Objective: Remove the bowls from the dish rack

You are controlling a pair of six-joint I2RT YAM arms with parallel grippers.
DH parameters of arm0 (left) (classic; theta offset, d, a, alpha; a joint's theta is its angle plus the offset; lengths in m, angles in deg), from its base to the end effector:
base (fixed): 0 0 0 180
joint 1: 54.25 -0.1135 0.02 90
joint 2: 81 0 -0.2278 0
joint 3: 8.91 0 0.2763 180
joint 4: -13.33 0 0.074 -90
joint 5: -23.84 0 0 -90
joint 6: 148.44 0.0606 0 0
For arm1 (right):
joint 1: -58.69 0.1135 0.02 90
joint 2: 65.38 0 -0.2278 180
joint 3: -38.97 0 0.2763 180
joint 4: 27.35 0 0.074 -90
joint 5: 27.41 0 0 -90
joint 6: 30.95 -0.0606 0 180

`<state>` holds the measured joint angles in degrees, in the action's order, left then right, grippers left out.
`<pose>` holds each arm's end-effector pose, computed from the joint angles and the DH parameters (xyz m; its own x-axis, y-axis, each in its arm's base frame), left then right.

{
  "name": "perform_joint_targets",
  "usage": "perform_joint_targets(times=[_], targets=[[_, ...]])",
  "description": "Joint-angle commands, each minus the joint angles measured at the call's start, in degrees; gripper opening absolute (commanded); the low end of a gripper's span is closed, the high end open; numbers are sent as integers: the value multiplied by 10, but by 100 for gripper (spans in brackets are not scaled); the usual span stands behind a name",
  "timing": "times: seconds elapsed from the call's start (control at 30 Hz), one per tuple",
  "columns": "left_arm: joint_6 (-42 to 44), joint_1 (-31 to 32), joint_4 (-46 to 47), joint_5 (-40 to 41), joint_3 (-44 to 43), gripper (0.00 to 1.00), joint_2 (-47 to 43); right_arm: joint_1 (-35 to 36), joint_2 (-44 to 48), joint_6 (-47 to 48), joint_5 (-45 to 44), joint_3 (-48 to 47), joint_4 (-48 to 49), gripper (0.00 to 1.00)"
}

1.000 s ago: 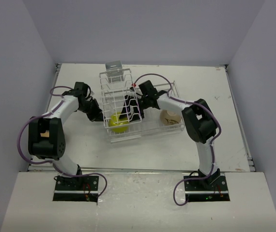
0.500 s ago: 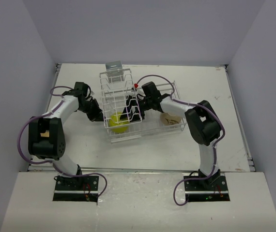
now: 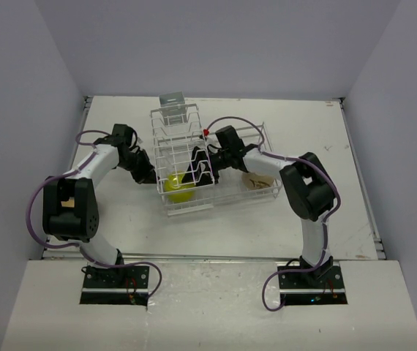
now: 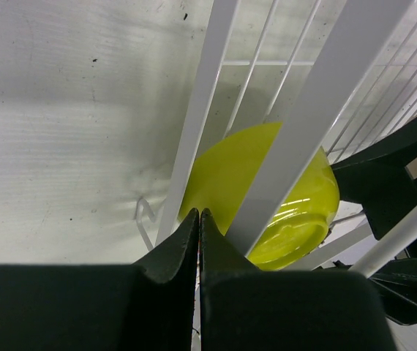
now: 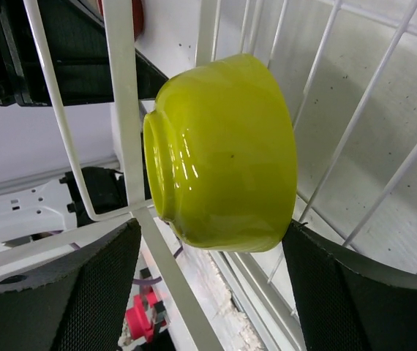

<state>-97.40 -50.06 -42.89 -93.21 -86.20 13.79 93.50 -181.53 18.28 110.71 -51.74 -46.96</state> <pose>0.3355 -0.0522 0.1346 -0.8653 -0.4981 0.0565 -0.4525 0.7275 -0.5157 0.3443 0.2944 0.1183 -0.9710 -0.1441 -0.1910 -0.2362 0.4515 0.8604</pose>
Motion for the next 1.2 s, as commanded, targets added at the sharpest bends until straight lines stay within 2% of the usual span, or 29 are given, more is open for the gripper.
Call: perform_joint_targets(times=[0.0,0.13,0.43,0.9,1.17], targets=[[-9,6,29,-52,-8,0,-7,1,30,-43,43,18,62,77],[-9,6,29,-52,-7,0,-7,0,37,-86,39,52,151,75],[-6,6,27,-50,-3,0,-11,-2,33,-137,58,61,213,70],[-5,6,29,-52,6,0,-15,-4,-14,-275,120,99,380,53],[-5,6,29,-54,1,0,-14,-4,-42,-306,141,97,391,49]])
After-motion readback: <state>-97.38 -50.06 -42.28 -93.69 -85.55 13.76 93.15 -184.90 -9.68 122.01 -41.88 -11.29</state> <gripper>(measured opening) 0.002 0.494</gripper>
